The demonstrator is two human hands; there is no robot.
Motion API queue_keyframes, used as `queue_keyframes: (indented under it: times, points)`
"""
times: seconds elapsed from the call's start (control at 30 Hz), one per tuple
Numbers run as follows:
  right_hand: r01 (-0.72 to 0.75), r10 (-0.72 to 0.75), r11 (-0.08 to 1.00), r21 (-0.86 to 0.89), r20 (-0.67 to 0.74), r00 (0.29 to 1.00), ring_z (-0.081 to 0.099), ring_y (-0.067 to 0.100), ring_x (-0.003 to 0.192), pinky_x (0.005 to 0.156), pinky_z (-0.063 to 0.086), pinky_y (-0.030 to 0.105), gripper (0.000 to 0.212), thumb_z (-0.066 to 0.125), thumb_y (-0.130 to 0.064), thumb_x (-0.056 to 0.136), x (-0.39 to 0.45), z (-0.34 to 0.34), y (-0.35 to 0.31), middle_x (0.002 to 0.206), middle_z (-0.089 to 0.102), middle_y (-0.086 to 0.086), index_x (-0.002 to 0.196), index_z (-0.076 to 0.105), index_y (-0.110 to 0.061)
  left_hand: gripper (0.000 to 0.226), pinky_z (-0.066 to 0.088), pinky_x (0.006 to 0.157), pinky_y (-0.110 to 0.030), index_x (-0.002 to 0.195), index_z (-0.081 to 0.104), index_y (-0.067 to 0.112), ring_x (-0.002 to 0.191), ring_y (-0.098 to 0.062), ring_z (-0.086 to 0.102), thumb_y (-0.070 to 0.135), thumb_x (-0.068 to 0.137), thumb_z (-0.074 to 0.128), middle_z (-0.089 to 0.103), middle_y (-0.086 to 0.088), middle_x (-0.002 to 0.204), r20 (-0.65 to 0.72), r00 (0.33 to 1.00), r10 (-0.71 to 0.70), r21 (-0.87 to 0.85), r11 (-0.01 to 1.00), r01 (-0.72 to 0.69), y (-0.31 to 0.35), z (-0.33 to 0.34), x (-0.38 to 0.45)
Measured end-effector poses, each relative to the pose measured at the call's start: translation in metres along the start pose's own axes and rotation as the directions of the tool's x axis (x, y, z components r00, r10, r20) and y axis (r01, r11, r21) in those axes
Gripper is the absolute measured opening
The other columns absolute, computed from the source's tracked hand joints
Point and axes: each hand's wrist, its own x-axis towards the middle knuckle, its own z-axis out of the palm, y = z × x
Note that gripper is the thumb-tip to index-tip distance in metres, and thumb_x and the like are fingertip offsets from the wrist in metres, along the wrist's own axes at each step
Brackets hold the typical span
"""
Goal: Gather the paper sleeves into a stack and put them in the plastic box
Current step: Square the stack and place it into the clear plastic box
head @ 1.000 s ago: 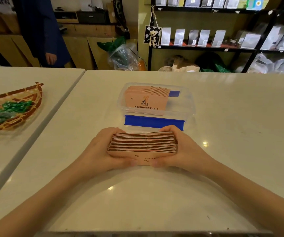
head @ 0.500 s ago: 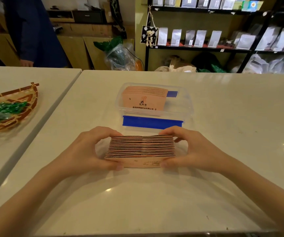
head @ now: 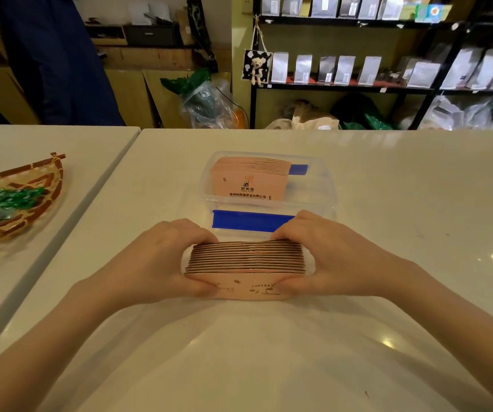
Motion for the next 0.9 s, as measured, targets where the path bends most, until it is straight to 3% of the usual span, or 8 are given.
queue_keyframes:
  times: [0.13,0.3,0.4,0.53,0.7,0.9]
  points:
    - [0.011,-0.011,1.000,-0.011,0.022,1.000,0.047,0.005,0.092,0.082,0.045,0.025,0.047,0.065,-0.052,0.068,0.004,-0.015,0.000,0.099,0.053,-0.013,0.106,0.052,-0.027,0.049,0.037,0.075,-0.008,0.101,0.053,0.041,0.092,0.007,0.048,0.056,0.058,0.070,0.055,0.025,0.095,0.016,0.999,0.044,0.050,0.998,-0.045,0.001,-0.015,0.010]
    - [0.028,-0.027,1.000,0.003,-0.155,0.988,0.050,0.010,0.085,0.076,0.046,0.031,0.045,0.067,-0.050,0.066,0.012,-0.054,0.002,0.094,0.058,-0.006,0.100,0.057,-0.023,0.049,0.038,0.073,-0.012,0.096,0.047,0.045,0.090,0.004,0.050,0.062,0.053,0.060,0.049,0.030,0.088,-0.071,0.994,0.089,0.078,0.993,-0.084,0.011,-0.062,0.035]
    - [0.000,0.001,1.000,0.001,-0.251,0.968,0.048,0.011,0.089,0.076,0.044,0.026,0.044,0.067,-0.048,0.065,0.026,-0.074,0.010,0.096,0.059,-0.006,0.101,0.056,-0.025,0.051,0.034,0.073,-0.012,0.101,0.051,0.035,0.083,0.000,0.048,0.042,0.057,0.076,0.049,0.023,0.087,-0.161,0.985,0.060,0.105,0.994,-0.044,0.014,-0.082,0.055]
    - [-0.053,0.055,0.998,0.017,-0.334,0.941,0.043,0.009,0.091,0.076,0.033,0.014,0.043,0.066,-0.046,0.069,0.049,-0.081,0.025,0.095,0.052,-0.014,0.106,0.053,-0.028,0.055,0.034,0.085,-0.027,0.111,0.055,0.020,0.095,-0.010,0.044,0.031,0.060,0.075,0.052,0.009,0.098,-0.218,0.976,0.027,0.140,0.990,0.004,0.010,-0.097,0.079]
    - [-0.106,0.115,0.993,0.047,-0.262,0.958,0.043,0.006,0.085,0.072,0.036,0.017,0.045,0.066,-0.048,0.069,0.069,-0.069,0.044,0.088,0.050,-0.016,0.108,0.054,-0.028,0.054,0.029,0.096,-0.028,0.111,0.054,0.022,0.109,-0.008,0.035,0.033,0.062,0.075,0.050,0.002,0.124,-0.091,0.995,-0.042,0.126,0.991,0.054,-0.010,-0.086,0.104]
    - [-0.166,0.178,0.975,0.149,-0.072,0.981,0.045,-0.001,0.077,0.066,0.032,0.006,0.051,0.068,-0.043,0.070,0.082,-0.058,0.056,0.089,0.046,-0.017,0.114,0.051,-0.024,0.051,0.014,0.112,-0.035,0.110,0.054,0.027,0.135,-0.013,0.013,0.040,0.064,0.073,0.031,0.005,0.143,0.136,0.984,-0.119,0.169,0.981,0.096,-0.028,-0.075,0.120]
